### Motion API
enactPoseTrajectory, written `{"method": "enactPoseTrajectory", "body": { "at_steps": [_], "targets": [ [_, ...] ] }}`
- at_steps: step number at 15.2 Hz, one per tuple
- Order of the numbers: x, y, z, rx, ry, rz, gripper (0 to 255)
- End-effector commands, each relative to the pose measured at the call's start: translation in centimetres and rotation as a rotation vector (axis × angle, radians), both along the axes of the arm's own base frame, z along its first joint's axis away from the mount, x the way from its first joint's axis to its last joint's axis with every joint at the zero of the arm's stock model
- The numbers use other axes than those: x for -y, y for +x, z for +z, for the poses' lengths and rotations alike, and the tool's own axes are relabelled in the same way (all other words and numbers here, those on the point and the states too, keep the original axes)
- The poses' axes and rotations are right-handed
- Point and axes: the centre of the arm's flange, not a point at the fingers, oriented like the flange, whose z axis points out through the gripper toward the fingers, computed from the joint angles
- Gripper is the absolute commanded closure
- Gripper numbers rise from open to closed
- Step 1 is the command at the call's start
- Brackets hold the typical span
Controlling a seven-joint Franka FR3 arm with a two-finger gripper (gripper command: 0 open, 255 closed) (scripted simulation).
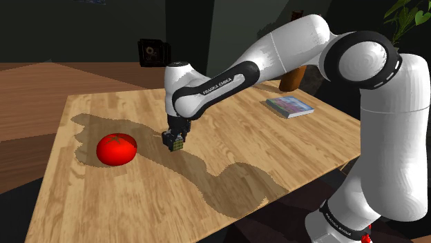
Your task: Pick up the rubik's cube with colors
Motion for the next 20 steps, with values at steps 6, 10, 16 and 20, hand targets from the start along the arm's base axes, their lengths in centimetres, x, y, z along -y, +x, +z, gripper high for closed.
{"method": "enactPoseTrajectory", "body": {
  "at_steps": [6, 10, 16, 20],
  "targets": [
    [0.1, 0.0, -0.1, -0.001, -0.001, -0.001, 255],
    [0.1, 0.0, 2.0, -0.001, -0.001, -0.001, 255],
    [0.1, 0.0, 5.2, -0.001, -0.001, -0.001, 255],
    [0.1, 0.0, 7.3, -0.001, -0.001, -0.001, 255]
  ]
}}
